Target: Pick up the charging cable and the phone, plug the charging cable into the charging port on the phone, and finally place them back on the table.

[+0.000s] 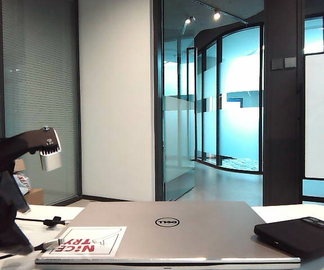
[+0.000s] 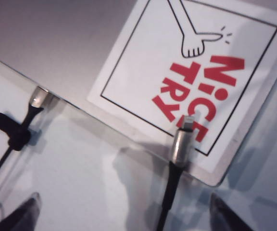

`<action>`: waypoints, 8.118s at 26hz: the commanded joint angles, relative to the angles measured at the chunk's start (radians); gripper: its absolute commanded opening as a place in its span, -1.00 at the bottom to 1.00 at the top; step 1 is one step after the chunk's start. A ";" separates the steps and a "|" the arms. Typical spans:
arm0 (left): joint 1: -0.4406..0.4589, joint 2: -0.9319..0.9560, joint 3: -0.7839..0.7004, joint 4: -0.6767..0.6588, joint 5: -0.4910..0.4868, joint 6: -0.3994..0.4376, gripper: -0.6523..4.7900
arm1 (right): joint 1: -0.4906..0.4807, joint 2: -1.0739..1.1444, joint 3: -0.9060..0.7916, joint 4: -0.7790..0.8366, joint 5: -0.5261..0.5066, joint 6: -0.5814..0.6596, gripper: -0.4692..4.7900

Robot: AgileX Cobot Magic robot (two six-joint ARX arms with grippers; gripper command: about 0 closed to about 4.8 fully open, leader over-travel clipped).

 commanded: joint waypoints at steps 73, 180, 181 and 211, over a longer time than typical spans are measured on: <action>0.001 -0.181 0.198 -0.172 0.006 -0.752 -0.78 | -0.021 -0.002 0.004 0.016 0.179 0.082 -0.84; -0.344 -0.427 0.285 -0.308 0.006 -0.926 -0.78 | -0.759 1.325 -0.294 1.146 -0.352 1.309 -0.12; -0.344 -0.427 0.285 -0.308 0.006 -0.926 -0.78 | -0.759 1.325 -0.294 1.140 -0.348 1.309 -0.25; -0.344 -0.427 0.283 -0.309 0.006 -0.927 -0.78 | -0.706 0.652 0.089 -0.208 -0.125 0.396 -0.85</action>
